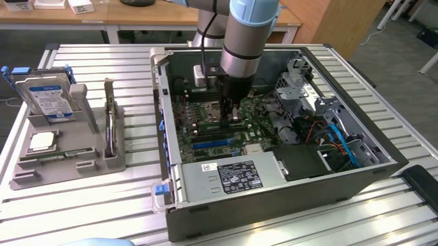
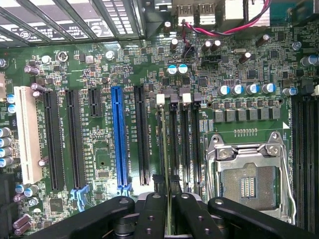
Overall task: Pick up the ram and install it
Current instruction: 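Insert the ram into the slot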
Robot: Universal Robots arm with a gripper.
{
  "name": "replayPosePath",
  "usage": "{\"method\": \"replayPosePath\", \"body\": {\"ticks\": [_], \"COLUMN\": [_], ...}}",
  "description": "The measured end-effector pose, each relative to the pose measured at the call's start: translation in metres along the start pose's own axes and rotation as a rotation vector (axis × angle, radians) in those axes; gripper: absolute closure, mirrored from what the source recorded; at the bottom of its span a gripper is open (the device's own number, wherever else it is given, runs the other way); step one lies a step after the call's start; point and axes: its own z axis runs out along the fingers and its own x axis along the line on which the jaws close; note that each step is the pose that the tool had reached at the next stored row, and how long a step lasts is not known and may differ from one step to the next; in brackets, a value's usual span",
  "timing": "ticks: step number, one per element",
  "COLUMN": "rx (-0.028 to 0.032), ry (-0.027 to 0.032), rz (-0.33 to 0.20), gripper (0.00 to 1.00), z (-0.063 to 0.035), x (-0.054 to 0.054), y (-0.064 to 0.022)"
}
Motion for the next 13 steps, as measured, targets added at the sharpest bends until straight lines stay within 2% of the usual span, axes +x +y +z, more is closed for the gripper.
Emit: {"method": "replayPosePath", "body": {"ticks": [13], "rx": [-0.0001], "ry": [0.0000], "rz": [0.000], "gripper": [0.87], "z": [0.0001], "x": [0.0000], "y": [-0.0002]}}
